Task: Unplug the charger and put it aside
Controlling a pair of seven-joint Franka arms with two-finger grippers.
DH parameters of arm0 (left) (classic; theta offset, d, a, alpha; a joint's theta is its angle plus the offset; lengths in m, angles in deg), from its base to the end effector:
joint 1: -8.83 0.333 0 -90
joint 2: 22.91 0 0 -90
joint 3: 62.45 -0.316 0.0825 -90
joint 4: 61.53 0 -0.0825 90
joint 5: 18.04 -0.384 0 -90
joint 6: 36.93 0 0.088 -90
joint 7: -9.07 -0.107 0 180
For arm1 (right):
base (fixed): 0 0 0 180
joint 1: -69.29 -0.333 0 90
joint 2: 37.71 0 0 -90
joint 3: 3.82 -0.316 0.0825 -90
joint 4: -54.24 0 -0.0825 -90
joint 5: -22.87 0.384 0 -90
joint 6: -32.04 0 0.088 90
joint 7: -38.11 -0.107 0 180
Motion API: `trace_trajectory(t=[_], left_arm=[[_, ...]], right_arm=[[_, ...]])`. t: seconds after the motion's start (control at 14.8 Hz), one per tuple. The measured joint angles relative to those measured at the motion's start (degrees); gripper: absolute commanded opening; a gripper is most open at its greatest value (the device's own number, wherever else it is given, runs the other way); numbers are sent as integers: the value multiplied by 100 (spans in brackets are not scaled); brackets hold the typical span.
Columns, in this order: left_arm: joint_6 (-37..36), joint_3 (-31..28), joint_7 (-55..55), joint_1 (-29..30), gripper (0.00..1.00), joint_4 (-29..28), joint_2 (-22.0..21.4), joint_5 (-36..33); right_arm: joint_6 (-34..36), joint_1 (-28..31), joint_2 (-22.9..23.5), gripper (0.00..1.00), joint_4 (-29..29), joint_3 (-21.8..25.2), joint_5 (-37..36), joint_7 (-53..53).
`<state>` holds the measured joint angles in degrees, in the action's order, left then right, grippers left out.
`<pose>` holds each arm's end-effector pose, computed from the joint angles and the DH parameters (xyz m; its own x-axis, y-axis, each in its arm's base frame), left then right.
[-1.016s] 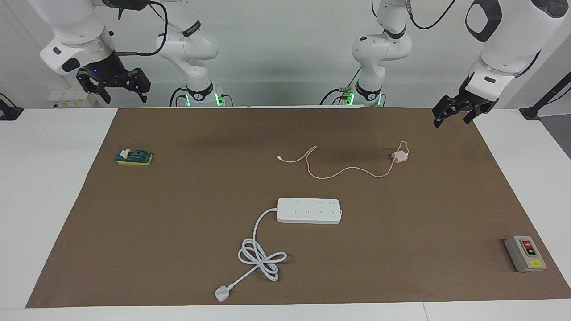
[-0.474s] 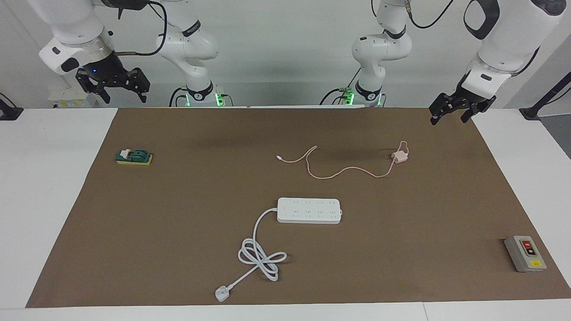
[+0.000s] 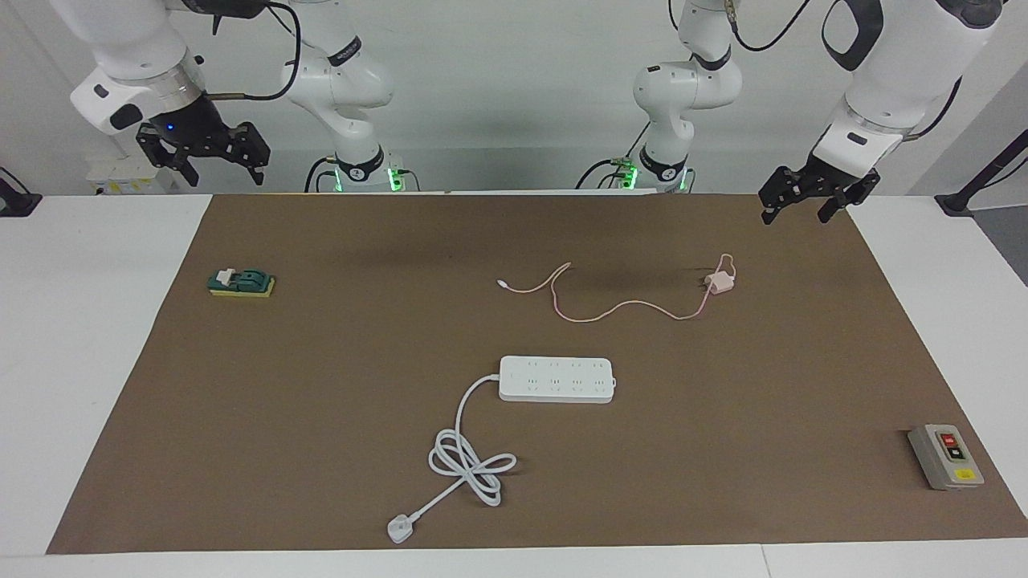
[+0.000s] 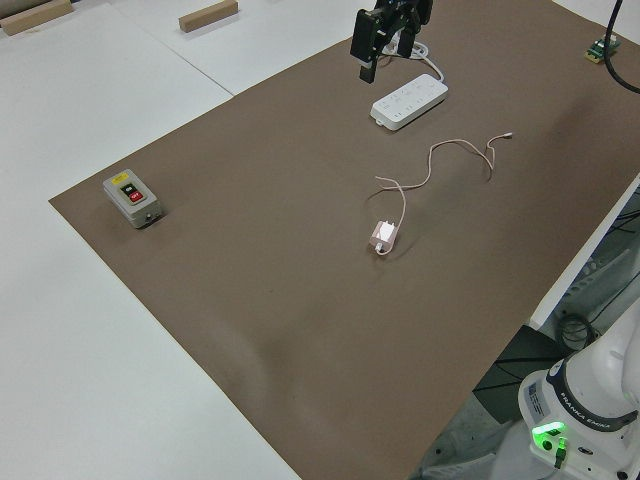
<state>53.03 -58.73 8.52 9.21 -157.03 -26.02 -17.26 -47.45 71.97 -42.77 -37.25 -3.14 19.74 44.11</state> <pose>0.5347 -0.0336 0.6087 0.9968 -0.0676 -0.0424 -0.0672 -0.9977 0.0105 0.5056 -0.0366 0.6446 0.9914 0.0366 -0.1255 0.0420 -0.9983 0.0406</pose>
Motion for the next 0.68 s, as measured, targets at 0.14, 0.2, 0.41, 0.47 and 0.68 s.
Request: trace_trajectory(t=[0.14, 0.2, 0.41, 0.47, 0.68], left_arm=[[-1, -4, -110, 0, 100, 0, 0, 0], [-2, -4, -191, 0, 100, 0, 0, 0], [-2, -11, -296, 0, 100, 0, 0, 0], [-2, -16, -300, 0, 100, 0, 0, 0], [-7, -22, -307, 0, 100, 0, 0, 0]], right_arm=[[0, 0, 0, 100, 0, -1, 0, 0], [0, 0, 0, 100, 0, -1, 0, 0], [0, -1, 0, 100, 0, -3, 0, 0], [0, -2, 0, 100, 0, -4, 0, 0], [0, -2, 0, 100, 0, -5, 0, 0]])
